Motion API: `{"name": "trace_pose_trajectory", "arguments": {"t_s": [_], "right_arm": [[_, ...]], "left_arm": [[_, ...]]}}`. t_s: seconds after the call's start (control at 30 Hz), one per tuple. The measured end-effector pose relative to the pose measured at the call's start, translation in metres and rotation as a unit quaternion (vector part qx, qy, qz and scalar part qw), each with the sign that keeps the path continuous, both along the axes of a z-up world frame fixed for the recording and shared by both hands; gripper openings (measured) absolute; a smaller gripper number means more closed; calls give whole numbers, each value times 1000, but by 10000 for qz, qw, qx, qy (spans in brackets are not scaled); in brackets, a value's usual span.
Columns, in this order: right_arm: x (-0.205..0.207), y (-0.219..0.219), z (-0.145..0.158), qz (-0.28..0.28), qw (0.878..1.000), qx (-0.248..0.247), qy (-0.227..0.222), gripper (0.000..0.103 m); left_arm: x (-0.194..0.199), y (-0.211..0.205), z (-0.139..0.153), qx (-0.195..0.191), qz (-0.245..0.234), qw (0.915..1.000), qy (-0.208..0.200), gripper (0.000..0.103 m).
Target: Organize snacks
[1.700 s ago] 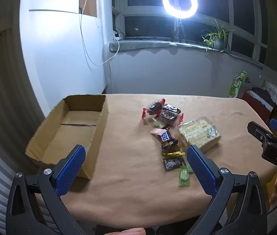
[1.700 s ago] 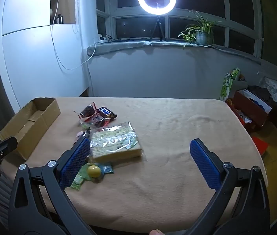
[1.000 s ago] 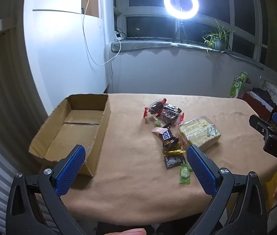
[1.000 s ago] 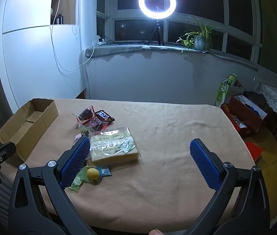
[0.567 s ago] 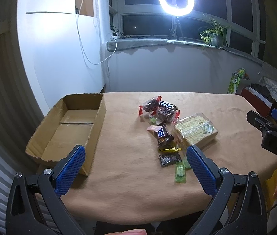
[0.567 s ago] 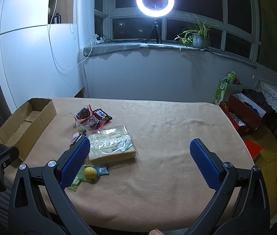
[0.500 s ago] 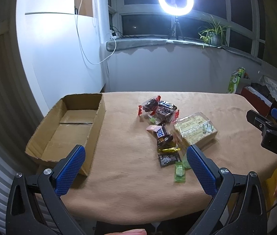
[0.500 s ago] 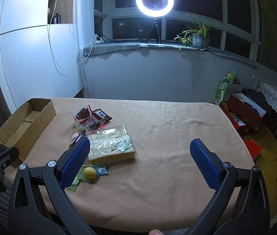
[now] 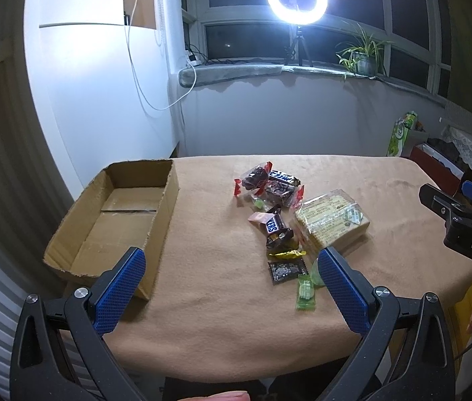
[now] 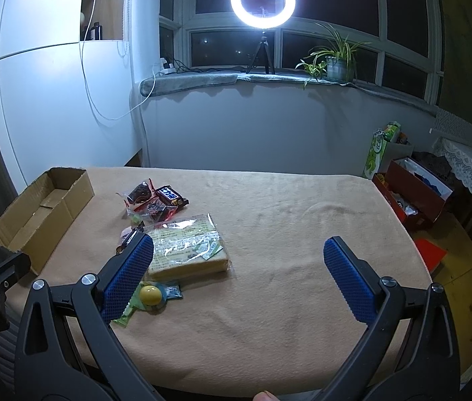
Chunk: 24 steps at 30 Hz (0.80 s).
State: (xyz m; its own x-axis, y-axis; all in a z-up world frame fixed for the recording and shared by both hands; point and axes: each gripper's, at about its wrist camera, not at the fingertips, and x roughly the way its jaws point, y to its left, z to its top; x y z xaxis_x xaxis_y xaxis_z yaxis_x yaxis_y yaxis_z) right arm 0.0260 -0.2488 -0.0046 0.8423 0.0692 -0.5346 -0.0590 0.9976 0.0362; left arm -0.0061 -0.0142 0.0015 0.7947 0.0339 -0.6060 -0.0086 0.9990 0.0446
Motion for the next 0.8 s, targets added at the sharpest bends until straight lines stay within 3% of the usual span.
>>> {"name": "trace_pose_trajectory", "arguments": {"t_s": [0.8], "right_arm": [[0,4,-3,17,10000,-52,27,103]], "left_arm": [[-1,5,-2,-23,35,10000,38,103]]}}
